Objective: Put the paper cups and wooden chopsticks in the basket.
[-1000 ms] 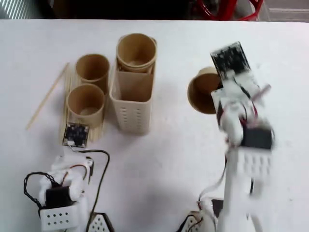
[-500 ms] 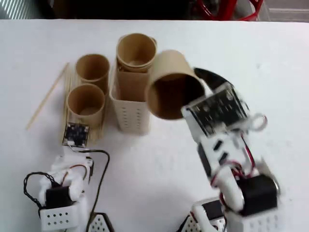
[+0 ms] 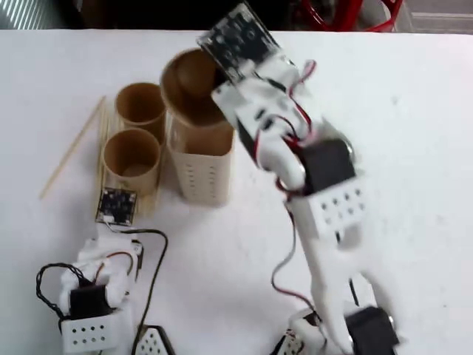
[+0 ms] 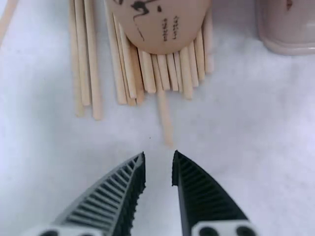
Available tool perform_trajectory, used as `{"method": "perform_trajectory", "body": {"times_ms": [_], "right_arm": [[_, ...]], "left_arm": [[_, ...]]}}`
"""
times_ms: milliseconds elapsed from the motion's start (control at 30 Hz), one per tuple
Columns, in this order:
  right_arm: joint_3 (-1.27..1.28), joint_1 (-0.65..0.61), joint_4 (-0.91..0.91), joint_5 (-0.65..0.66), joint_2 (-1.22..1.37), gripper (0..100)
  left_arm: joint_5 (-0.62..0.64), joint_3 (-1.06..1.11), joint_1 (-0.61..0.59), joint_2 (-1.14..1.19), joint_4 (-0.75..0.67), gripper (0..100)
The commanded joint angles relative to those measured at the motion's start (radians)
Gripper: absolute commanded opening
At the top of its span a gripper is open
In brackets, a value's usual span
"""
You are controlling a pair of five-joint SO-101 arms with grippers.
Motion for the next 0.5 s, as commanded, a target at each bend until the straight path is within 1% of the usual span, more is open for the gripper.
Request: {"method": "perform_trajectory", "body": {"times_ms": [0, 100, 233, 467], "right_arm": [[-0.109, 0.002, -0.004, -0.006, 0.085, 1.6], [-0.132, 0.015, -0.005, -0.006, 0.162, 1.7], [-0.143, 0.027, -0.054, -0.006, 0.234, 1.7], [-0.138, 0.074, -0.056, -0.006, 0.255, 1.7]], "left_arm": [[-0.003, -0.002, 0.010, -0.008, 0.006, 11], [-0.003, -0.002, 0.010, -0.008, 0.006, 11], [-0.003, -0.002, 0.010, -0.008, 0.006, 11], [-0.003, -0.002, 0.010, -0.008, 0.006, 11]]}}
